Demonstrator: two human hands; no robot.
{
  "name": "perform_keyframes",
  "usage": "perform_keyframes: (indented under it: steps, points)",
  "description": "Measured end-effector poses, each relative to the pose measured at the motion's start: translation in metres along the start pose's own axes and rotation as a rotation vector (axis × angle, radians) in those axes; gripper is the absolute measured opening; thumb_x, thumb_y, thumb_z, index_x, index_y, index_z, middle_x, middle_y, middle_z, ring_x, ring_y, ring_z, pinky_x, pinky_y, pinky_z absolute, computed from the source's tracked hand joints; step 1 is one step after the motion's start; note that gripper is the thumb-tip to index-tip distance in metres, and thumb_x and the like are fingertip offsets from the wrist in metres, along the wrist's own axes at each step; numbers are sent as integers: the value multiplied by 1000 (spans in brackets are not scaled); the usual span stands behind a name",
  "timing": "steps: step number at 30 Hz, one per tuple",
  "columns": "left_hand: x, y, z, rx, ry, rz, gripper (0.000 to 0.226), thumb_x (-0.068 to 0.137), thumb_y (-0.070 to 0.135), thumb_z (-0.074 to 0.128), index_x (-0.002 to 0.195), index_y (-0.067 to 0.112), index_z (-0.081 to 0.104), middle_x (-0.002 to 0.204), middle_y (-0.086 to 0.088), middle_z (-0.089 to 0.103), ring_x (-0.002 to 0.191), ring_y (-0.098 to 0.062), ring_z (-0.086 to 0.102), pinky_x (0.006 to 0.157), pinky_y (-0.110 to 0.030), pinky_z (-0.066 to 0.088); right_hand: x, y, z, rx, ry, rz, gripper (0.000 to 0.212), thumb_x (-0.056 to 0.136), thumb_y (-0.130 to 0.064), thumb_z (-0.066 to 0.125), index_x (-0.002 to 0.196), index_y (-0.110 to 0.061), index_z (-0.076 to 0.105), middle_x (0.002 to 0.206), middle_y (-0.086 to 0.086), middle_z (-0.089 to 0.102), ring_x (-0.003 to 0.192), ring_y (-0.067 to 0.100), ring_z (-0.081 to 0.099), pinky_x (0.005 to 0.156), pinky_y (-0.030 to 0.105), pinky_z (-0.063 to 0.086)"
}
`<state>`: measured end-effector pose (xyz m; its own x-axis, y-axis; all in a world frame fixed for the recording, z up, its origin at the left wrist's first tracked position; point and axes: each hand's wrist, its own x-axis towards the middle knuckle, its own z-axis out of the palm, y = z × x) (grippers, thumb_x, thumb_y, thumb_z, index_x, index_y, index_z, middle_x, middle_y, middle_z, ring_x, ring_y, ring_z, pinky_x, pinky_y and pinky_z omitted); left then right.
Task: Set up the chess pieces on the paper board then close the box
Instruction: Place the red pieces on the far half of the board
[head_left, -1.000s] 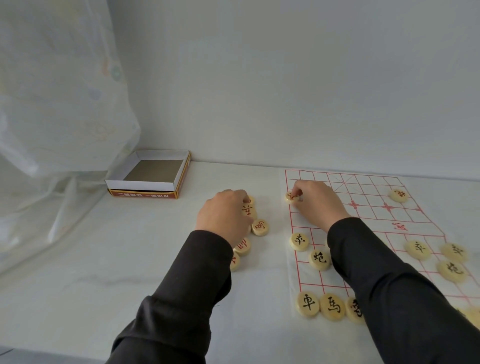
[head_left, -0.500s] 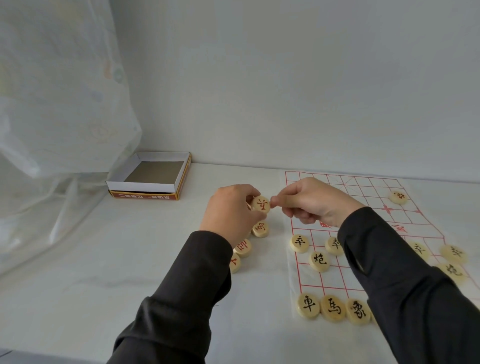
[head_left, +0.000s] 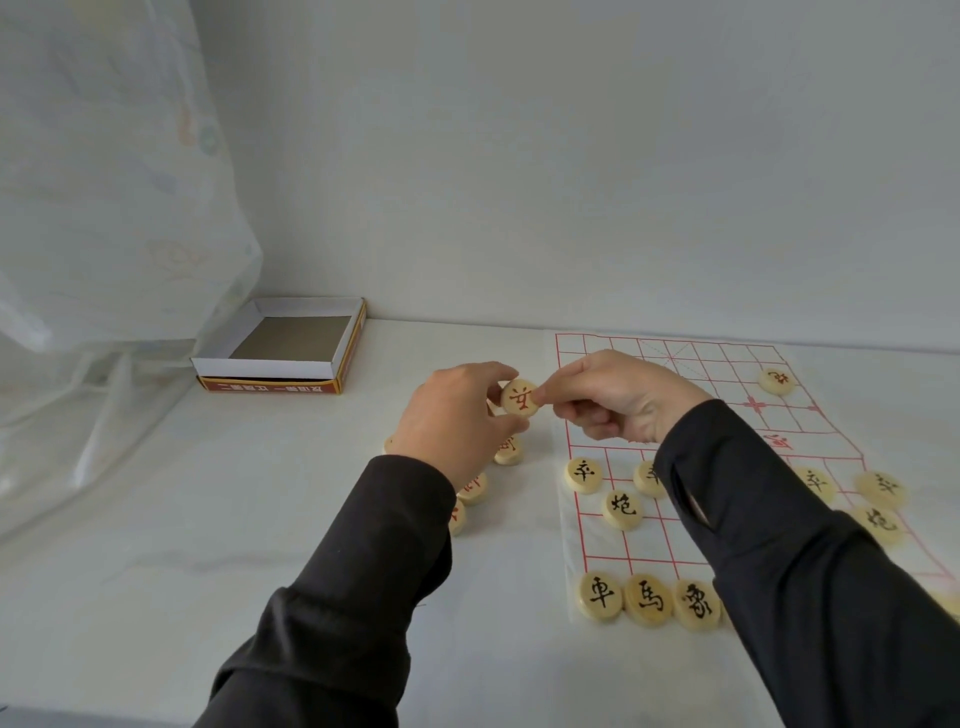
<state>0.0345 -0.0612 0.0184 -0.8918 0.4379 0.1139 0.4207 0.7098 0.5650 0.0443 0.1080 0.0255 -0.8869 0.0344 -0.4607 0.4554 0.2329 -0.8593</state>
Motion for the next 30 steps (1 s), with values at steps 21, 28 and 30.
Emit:
perform_keyframes:
  steps: [21, 28, 30]
  points:
    - [-1, -3, 5, 142, -48, 55, 31, 95, 29, 48, 125, 27, 54, 108, 9, 58, 92, -10, 54, 83, -23, 46, 7, 42, -64, -165, 625, 216, 27, 83, -25, 67, 69, -7, 53, 66, 6, 51, 56, 16, 41, 52, 25, 36]
    - [0, -2, 2, 139, -27, 54, 31, 95, 28, 47, 125, 26, 55, 111, 7, 58, 95, -9, 54, 81, -19, 43, 13, 46, -63, -185, 628, 229, 24, 85, -28, 64, 81, -4, 60, 68, 7, 56, 55, 17, 41, 50, 26, 33]
    - [-1, -2, 2, 142, -27, 56, 31, 95, 28, 47, 125, 26, 55, 111, 7, 59, 95, -10, 54, 81, -20, 43, 15, 47, -64, -221, 635, 241, 25, 86, -28, 62, 88, -3, 59, 76, 11, 59, 59, 18, 44, 50, 25, 32]
